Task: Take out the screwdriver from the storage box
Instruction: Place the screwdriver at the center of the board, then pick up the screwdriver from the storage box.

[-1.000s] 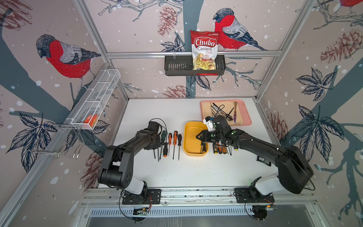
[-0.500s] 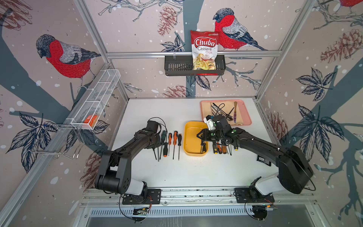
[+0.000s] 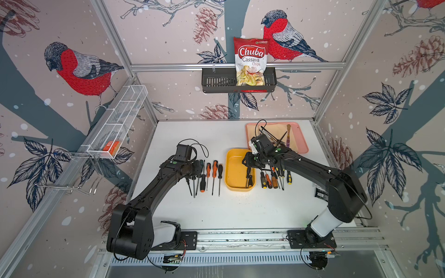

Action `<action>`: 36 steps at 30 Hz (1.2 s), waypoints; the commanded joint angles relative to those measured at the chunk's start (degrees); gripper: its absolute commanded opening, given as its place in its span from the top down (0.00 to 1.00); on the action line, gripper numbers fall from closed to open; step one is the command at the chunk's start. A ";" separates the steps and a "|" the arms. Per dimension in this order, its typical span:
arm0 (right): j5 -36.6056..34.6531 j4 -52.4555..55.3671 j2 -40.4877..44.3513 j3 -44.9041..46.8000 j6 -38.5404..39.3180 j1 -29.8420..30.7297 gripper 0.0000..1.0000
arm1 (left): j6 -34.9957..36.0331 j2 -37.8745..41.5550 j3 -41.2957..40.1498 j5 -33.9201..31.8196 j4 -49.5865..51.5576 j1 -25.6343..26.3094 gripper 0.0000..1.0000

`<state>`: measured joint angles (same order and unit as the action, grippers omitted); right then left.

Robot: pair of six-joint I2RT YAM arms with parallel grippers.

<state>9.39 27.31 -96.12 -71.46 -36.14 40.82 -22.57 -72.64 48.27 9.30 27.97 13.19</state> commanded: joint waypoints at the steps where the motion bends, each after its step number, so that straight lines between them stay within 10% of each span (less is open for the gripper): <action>1: -3.83 6.99 -2.58 -2.85 -2.00 0.57 0.63 | -1.08 0.94 0.49 8.96 -5.03 2.49 0.58; 13: -9.97 13.95 -11.78 -9.46 -6.35 2.29 0.62 | 1.02 0.72 -0.63 21.27 -12.21 6.52 0.52; 36: -11.68 13.66 -21.24 -12.30 -7.04 3.92 0.74 | 1.91 0.13 -1.10 21.51 -11.64 6.70 0.52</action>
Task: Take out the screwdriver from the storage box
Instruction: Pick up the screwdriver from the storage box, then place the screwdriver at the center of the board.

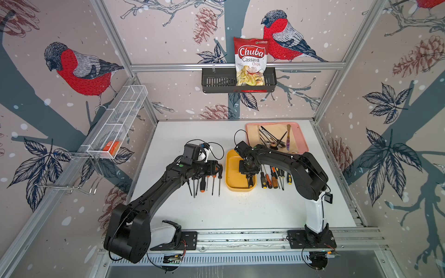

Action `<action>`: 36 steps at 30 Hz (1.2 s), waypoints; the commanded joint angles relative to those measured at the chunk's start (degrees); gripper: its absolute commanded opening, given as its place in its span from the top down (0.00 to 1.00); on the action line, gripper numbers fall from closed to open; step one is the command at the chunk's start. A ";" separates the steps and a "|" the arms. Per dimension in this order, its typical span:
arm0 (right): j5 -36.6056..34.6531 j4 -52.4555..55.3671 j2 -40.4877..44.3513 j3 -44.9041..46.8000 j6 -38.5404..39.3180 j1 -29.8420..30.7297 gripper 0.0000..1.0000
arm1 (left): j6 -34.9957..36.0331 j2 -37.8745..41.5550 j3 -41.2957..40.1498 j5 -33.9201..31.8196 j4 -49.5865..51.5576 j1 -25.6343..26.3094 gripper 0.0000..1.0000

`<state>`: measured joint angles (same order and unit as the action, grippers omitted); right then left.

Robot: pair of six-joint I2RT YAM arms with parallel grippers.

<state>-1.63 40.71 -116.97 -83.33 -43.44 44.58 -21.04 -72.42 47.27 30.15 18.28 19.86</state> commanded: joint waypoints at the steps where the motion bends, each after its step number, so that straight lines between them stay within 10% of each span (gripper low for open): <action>1: -0.57 0.29 -0.53 -0.43 0.42 0.16 0.76 | 0.30 -0.09 -0.08 0.61 -1.97 0.02 0.52; 11: 0.49 -0.10 0.30 -1.08 2.74 0.33 0.93 | -0.90 -0.37 0.01 0.98 -3.00 0.52 0.52; 36: -4.70 4.85 21.08 5.40 10.39 -9.38 0.94 | -5.80 -10.47 8.34 -3.31 -7.71 13.11 0.52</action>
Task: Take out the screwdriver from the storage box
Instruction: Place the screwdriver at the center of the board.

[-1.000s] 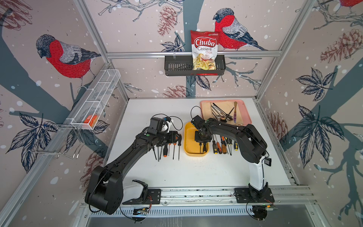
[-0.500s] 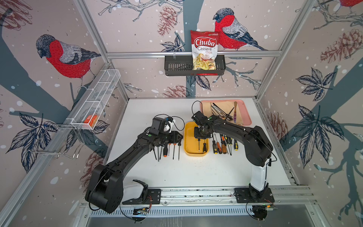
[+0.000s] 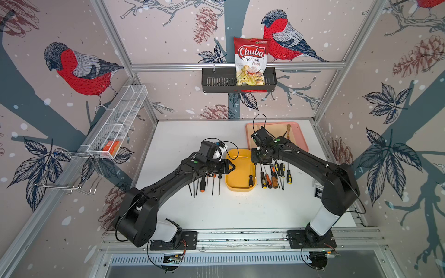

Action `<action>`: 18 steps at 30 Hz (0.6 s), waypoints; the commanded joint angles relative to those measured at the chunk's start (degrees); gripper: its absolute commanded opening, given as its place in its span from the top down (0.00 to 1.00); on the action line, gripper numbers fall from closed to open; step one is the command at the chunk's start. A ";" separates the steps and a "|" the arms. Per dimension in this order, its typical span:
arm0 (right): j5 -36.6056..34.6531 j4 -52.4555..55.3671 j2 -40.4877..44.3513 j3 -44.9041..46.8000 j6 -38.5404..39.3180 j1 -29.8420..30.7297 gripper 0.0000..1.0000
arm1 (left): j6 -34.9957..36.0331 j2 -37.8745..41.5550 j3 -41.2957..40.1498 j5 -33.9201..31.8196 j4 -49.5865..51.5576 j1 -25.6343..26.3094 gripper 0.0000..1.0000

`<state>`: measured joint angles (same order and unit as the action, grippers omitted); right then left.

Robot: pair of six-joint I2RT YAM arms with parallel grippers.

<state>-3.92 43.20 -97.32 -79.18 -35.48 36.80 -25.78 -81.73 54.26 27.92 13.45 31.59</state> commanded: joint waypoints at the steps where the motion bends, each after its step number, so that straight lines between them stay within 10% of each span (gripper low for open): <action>1: -2.75 2.64 2.21 2.10 3.03 -2.82 0.94 | -1.27 -1.98 2.07 -1.27 -3.07 2.11 0.52; 18: -16.76 3.86 3.23 13.07 10.95 -20.95 0.94 | -0.05 -11.34 10.18 -2.70 -1.23 8.83 0.52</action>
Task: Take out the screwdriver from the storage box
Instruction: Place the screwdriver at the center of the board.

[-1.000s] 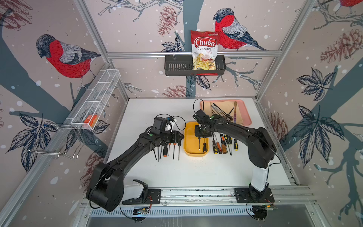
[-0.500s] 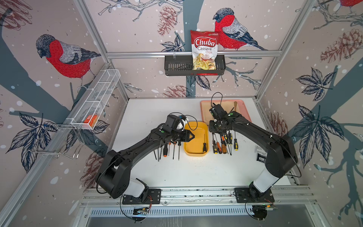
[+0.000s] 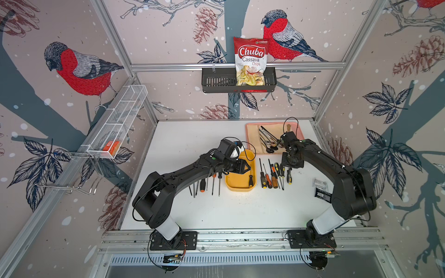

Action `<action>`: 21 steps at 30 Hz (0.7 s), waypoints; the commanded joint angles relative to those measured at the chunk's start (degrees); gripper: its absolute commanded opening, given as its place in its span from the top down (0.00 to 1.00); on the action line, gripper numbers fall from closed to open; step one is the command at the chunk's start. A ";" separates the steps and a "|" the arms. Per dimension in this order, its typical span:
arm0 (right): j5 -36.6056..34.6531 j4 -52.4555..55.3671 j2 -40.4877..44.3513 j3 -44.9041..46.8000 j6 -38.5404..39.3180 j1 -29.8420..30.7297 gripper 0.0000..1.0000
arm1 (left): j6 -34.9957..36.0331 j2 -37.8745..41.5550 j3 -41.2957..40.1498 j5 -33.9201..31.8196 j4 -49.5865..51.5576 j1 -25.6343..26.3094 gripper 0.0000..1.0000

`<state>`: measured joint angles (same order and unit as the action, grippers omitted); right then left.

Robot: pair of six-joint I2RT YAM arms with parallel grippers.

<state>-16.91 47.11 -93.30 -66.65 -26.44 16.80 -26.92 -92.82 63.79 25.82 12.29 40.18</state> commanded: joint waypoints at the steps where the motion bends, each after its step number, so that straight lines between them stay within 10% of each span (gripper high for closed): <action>1: -4.09 -0.36 -1.44 0.73 2.04 -1.35 0.94 | 1.28 -0.26 0.80 -0.74 0.22 0.25 0.52; 21: -3.74 -6.68 -11.17 2.23 5.40 -1.77 0.93 | 2.31 0.62 -0.51 -3.63 2.57 0.25 0.53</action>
<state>-20.67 41.21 -104.12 -64.51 -21.19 14.96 -25.39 -92.47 63.33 22.63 14.48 40.32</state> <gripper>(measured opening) 0.166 0.470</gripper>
